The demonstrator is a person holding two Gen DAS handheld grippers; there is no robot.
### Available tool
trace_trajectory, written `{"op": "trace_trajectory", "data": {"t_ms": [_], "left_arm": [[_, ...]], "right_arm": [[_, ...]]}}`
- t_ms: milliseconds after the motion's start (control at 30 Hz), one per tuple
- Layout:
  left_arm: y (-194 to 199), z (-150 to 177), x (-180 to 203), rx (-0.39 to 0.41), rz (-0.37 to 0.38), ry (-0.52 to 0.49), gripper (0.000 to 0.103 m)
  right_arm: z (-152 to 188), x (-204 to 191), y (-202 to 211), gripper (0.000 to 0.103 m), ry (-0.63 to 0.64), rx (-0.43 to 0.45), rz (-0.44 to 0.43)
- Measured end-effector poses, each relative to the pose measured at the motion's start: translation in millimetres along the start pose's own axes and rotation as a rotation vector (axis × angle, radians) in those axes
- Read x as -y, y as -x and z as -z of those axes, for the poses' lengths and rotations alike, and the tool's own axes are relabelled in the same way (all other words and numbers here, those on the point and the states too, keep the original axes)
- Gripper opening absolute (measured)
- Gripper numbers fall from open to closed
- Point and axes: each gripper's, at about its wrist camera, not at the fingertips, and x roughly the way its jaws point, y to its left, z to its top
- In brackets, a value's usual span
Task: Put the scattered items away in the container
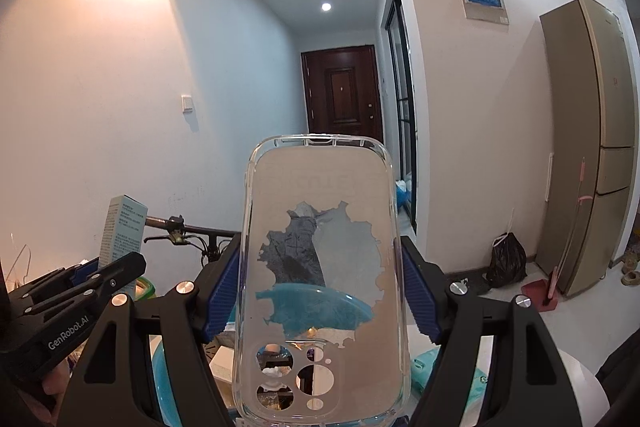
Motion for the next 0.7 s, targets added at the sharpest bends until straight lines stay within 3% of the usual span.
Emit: {"op": "trace_trajectory", "data": {"t_ms": [700], "left_arm": [[-105.7, 55.6, 8.2, -0.326, 0.068, 0.015, 0.030]], "right_arm": [[42.3, 20.7, -81.2, 0.072, -0.014, -0.258, 0.035]]}}
